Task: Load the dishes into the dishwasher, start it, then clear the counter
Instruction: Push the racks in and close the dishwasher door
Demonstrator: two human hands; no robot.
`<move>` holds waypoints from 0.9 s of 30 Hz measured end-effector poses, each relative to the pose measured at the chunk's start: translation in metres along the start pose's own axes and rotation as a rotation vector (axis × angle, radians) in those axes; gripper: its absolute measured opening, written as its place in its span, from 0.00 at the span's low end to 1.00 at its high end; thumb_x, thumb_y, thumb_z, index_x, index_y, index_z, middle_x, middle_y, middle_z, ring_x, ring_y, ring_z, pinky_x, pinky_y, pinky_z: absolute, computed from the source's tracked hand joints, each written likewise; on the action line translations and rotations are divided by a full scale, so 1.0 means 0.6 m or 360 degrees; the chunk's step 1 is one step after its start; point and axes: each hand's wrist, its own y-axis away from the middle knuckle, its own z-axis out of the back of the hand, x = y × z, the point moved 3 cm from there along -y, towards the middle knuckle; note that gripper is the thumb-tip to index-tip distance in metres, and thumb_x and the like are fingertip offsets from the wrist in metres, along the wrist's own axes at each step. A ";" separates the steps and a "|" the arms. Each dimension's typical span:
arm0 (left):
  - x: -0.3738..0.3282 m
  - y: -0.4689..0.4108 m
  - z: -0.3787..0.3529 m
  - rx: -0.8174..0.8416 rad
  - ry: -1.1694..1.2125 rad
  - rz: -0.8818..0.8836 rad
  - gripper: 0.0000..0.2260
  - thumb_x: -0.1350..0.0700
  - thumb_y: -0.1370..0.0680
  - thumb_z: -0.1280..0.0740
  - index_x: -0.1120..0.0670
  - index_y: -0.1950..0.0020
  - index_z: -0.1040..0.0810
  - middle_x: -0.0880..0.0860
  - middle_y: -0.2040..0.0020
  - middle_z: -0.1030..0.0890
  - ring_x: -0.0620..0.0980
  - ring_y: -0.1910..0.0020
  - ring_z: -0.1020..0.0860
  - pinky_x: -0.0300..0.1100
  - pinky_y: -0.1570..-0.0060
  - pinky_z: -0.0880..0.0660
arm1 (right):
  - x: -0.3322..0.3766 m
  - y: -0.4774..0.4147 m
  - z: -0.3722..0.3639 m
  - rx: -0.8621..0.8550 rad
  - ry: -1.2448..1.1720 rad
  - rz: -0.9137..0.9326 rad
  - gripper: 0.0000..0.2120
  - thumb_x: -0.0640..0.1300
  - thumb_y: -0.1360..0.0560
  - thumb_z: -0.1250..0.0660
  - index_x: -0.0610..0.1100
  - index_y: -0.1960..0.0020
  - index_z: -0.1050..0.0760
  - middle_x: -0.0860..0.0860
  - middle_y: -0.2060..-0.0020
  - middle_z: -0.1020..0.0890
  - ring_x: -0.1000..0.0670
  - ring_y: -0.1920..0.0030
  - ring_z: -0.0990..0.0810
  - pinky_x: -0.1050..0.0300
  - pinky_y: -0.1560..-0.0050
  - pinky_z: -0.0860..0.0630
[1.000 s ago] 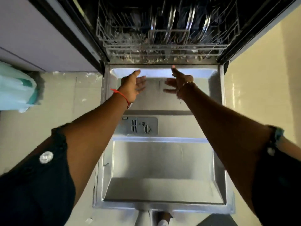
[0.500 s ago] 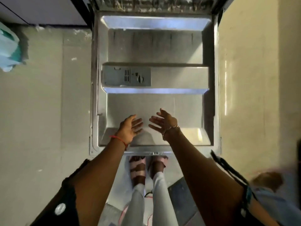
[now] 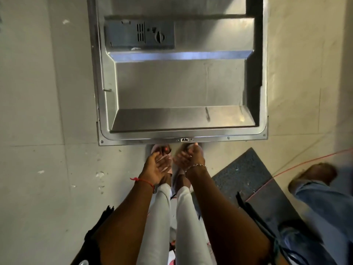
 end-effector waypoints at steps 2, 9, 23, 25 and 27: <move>0.001 -0.020 0.003 0.0006 -0.0011 -0.0006 0.17 0.51 0.20 0.44 0.59 0.36 0.29 0.57 0.45 0.23 0.54 0.50 0.24 0.48 0.44 0.30 | 0.009 -0.016 0.004 -0.0053 -0.0112 0.0057 0.19 0.58 0.24 0.40 0.43 0.63 0.34 0.47 0.72 0.31 0.49 0.72 0.29 0.54 0.68 0.24; -0.011 -0.081 -0.023 0.0099 0.0246 -0.0110 0.07 0.53 0.21 0.42 0.55 0.55 0.26 0.54 0.54 0.24 0.52 0.53 0.25 0.44 0.51 0.31 | 0.052 -0.059 -0.003 0.0161 -0.0189 0.0284 0.27 0.59 0.33 0.31 0.44 0.40 0.27 0.47 0.54 0.21 0.49 0.56 0.23 0.57 0.55 0.24; -0.040 -0.025 -0.041 0.0122 0.0455 -0.0215 0.09 0.62 0.24 0.46 0.60 0.52 0.27 0.59 0.49 0.25 0.58 0.46 0.26 0.53 0.32 0.36 | 0.095 0.024 -0.004 0.0169 -0.0135 0.0208 0.20 0.53 0.32 0.31 0.43 0.45 0.26 0.43 0.51 0.22 0.44 0.53 0.24 0.47 0.39 0.30; -0.041 0.018 -0.048 0.0115 0.0418 -0.0240 0.09 0.61 0.24 0.45 0.60 0.52 0.26 0.60 0.50 0.24 0.58 0.48 0.25 0.54 0.32 0.35 | 0.097 0.064 -0.007 0.0134 -0.0153 0.0202 0.28 0.55 0.34 0.29 0.42 0.40 0.27 0.42 0.46 0.21 0.43 0.49 0.24 0.47 0.39 0.28; -0.045 0.072 -0.058 0.0096 0.0401 -0.0276 0.09 0.60 0.24 0.45 0.60 0.51 0.26 0.61 0.46 0.25 0.60 0.44 0.27 0.55 0.32 0.36 | 0.103 0.118 -0.013 0.0114 -0.0162 0.0184 0.36 0.57 0.41 0.27 0.42 0.37 0.28 0.42 0.42 0.22 0.42 0.48 0.23 0.50 0.46 0.25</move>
